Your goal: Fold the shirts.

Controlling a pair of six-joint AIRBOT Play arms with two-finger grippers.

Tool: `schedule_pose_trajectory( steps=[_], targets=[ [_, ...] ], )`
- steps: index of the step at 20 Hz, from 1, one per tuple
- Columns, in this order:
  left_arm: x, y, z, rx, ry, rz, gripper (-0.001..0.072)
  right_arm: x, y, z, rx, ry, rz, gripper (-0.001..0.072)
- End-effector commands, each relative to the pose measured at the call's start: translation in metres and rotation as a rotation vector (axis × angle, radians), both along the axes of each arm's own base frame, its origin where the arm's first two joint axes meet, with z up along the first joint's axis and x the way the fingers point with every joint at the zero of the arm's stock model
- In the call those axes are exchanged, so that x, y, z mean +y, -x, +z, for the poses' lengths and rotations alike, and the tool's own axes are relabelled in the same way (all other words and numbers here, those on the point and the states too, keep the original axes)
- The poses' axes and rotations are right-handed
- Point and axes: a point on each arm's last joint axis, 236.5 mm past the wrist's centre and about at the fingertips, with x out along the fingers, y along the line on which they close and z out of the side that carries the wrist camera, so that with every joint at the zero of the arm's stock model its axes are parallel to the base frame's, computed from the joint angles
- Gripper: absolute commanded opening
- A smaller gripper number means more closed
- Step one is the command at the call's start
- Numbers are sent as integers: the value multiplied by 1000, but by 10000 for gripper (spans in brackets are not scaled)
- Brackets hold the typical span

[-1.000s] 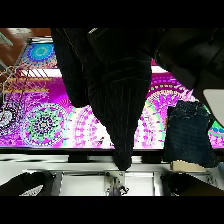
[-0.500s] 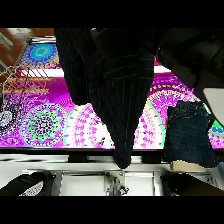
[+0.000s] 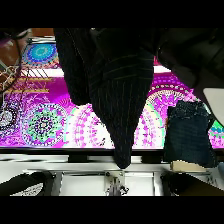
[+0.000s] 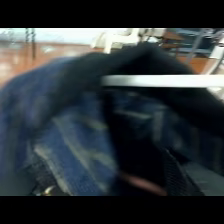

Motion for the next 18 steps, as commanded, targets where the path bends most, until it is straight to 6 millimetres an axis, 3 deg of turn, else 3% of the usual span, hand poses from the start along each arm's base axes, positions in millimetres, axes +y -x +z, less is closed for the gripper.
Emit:
schedule_pose_trajectory(
  steps=[1, 2, 6, 9, 13, 18],
  targets=[
    [-18, 0, 20, -113, 37, -11, 151, -2, -1, 1, -1, -8, -12, 108],
    [-19, 4, 26, -123, 37, -16, 61, -6, -4, 2, -5, -14, -34, 108],
    [-38, 45, 45, -164, -33, -101, 61, -19, -20, 6, -36, -20, -131, 108],
    [-57, 76, 34, -151, -145, -190, 60, -20, -25, 10, -57, -36, -150, 108],
    [-57, 87, -2, -59, -296, -232, 59, -24, -27, 24, -100, -85, -173, 108],
    [-44, 92, 6, -87, -332, -195, 59, -27, -28, 26, -110, -91, -184, 108]
  ],
)
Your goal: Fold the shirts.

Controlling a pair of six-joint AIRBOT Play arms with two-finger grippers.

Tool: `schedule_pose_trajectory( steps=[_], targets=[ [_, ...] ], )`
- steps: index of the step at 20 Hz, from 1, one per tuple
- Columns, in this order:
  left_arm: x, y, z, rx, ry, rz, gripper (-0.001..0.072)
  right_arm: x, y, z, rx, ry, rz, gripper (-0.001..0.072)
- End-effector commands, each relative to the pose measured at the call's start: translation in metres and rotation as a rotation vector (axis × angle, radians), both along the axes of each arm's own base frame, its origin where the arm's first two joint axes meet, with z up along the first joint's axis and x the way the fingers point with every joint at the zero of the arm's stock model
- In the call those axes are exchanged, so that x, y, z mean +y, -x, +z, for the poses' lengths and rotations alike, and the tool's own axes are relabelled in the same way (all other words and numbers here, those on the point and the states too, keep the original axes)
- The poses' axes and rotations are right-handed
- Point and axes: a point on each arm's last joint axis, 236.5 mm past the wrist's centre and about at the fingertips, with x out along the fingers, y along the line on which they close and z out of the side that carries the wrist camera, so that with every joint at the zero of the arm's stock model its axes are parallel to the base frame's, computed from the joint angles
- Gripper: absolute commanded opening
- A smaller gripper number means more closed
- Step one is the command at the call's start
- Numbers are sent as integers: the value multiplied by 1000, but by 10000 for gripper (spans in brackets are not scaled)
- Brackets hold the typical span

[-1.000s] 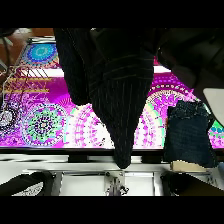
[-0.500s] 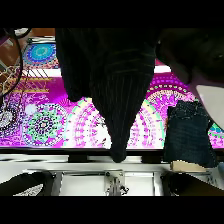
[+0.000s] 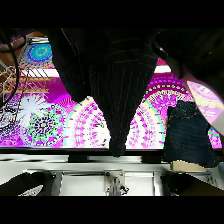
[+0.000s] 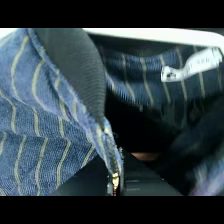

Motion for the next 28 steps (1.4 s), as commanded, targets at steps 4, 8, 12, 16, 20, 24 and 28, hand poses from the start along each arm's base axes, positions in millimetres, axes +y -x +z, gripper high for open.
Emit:
schedule_pose_trajectory(
  steps=[4, 8, 12, 16, 20, 24, 28],
  targets=[
    [48, -21, -25, 60, -125, 173, 60, -8, 3, 19, -58, -39, -10, 107],
    [47, -21, -11, 8, -97, 175, 520, -16, 9, 30, -76, -74, -9, 108],
    [52, -9, 5, -26, -76, 176, 558, -24, 6, 35, -106, -51, -47, 108],
    [60, 6, 18, -47, -67, 178, 558, -37, 5, 43, -151, -23, -96, 108],
    [63, 17, 3, 21, -101, 166, 554, -66, 5, 50, -149, -46, -173, 108],
    [63, 22, -29, 136, -175, 150, 553, -95, 12, 73, -207, -90, -201, 108],
    [52, 2, -69, 263, -176, 156, 555, -99, 28, 98, -272, -175, -146, 108]
  ],
)
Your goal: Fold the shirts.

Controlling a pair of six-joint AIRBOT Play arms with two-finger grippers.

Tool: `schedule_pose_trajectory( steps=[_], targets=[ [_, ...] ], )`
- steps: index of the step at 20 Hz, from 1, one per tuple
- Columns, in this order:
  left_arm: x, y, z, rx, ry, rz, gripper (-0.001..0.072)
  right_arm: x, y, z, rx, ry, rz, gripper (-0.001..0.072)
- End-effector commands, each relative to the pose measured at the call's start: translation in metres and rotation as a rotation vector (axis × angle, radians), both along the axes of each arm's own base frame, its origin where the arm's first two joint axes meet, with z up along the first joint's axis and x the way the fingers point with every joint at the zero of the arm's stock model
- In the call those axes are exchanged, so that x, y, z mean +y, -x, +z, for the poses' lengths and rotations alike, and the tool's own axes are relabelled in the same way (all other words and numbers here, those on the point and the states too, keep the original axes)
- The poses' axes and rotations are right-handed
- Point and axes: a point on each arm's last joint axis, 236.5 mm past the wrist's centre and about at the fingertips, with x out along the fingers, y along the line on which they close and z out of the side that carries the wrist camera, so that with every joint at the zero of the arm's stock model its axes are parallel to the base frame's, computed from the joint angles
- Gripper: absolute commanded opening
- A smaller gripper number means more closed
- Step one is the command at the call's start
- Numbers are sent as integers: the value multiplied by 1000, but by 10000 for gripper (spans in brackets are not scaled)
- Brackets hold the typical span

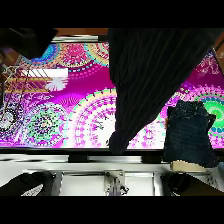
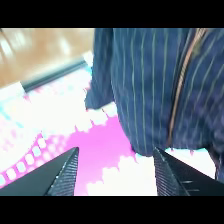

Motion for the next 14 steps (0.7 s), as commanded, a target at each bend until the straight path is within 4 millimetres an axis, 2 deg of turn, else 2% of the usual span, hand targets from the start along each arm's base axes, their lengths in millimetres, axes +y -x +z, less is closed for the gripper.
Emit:
schedule_pose_trajectory(
  steps=[1, 5, 7, 8, 10, 12, 14],
  targets=[
    [-9, -15, -43, 127, -20, 9, 555, -5, 14, 21, -57, -75, 55, 108],
    [-29, -56, -101, 242, -31, 34, 555, -9, 30, 42, -124, -132, 103, 108],
    [-38, -72, -112, 258, 7, 52, 555, -24, 29, 41, -118, -115, 47, 108],
    [-39, -77, -108, 244, 30, 60, 554, -41, 24, 33, -90, -82, -43, 108],
    [-37, -80, -89, 181, 65, 65, 555, -88, 19, 20, -42, -19, -267, 108],
    [-33, -74, -71, 141, 84, 64, 554, -134, 29, 24, -59, 21, -476, 108],
    [-28, -64, -55, 109, 93, 59, 554, -163, 36, 23, -43, 19, -556, 108]
  ],
)
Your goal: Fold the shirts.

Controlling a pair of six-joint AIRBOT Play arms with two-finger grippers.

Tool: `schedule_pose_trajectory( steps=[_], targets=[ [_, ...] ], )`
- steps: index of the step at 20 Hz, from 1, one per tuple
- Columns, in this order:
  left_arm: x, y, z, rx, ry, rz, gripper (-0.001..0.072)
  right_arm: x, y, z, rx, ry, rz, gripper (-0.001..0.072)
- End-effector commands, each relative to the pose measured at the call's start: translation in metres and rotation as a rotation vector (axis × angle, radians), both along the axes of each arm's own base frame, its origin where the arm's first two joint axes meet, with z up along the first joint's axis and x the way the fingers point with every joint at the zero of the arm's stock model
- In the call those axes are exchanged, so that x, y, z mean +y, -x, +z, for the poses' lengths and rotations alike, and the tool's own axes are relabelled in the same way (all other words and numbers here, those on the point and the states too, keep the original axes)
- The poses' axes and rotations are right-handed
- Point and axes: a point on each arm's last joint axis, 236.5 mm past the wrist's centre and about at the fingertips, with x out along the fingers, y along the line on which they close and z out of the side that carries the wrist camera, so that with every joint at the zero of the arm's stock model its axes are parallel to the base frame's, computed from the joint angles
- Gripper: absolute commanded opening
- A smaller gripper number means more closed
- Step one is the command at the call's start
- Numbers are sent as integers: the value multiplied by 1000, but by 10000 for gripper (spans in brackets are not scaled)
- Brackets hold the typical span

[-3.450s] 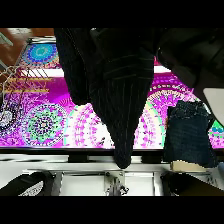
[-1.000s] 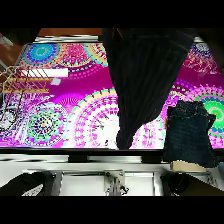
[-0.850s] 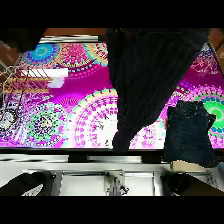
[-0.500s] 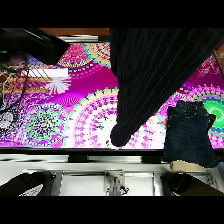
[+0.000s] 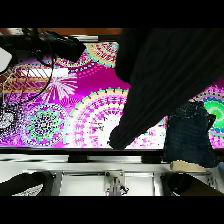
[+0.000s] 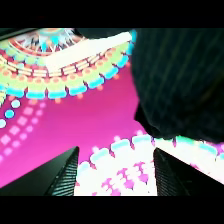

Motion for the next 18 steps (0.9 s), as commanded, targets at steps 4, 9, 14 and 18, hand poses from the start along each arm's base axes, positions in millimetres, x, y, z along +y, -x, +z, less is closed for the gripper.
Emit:
schedule_pose_trajectory(
  steps=[4, 9, 14, 18],
  targets=[
    [13, 22, 46, -98, 53, 7, 554, -130, 36, 5, 19, 30, -445, 108],
    [15, 26, 52, -110, 58, 7, 554, -195, 73, 23, -7, 121, -698, 108],
    [16, 26, 53, -114, 54, 10, 554, -241, 119, 36, -96, 56, -860, 108],
    [18, 29, 57, -144, 25, -4, 554, -267, 134, 30, -116, -14, -937, 108]
  ],
)
